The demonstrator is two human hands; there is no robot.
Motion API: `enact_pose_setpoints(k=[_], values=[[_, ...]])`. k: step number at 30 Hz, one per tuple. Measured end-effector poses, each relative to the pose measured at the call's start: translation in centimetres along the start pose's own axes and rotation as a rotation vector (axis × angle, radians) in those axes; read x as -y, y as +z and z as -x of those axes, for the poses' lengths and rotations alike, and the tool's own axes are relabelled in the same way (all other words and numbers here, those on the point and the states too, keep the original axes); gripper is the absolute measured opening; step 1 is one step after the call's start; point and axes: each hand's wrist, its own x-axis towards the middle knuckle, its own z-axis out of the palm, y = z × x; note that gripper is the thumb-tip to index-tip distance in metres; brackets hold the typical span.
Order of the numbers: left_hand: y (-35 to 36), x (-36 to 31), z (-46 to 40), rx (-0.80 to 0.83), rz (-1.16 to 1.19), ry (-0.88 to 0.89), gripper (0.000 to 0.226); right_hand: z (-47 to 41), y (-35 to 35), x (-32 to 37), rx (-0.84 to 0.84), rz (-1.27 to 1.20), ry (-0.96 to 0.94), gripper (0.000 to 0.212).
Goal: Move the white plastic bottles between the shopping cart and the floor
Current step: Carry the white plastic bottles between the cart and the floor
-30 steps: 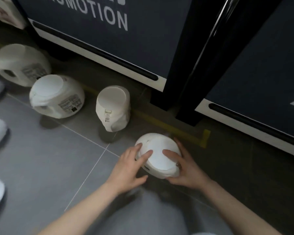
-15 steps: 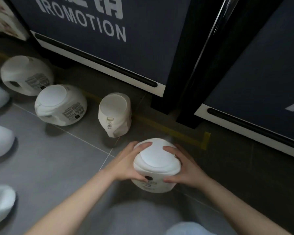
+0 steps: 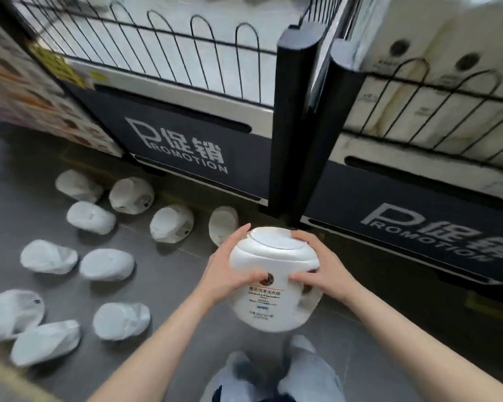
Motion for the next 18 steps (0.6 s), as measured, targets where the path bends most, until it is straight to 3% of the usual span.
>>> enact_pose_setpoints(k=[4, 7, 12, 18], values=[[0.0, -9.5, 4.2, 0.052, 0.090, 0.003, 0.074, 7.3, -4.5, 7.8, -0.071, -0.035, 0.053, 0.072], [1.4, -14.6, 6.3, 0.100, 0.123, 0.023, 0.080, 12.0, -7.7, 11.4, -0.139, -0.020, 0.075, 0.068], [5.0, -21.5, 7.3, 0.262, 0.057, 0.147, 0.090, 19.8, -11.5, 12.7, -0.339, -0.064, 0.104, 0.068], [12.1, -29.0, 8.2, 0.501, -0.052, 0.330, 0.079, 29.6, -15.1, 11.9, -0.634, -0.163, 0.119, 0.065]])
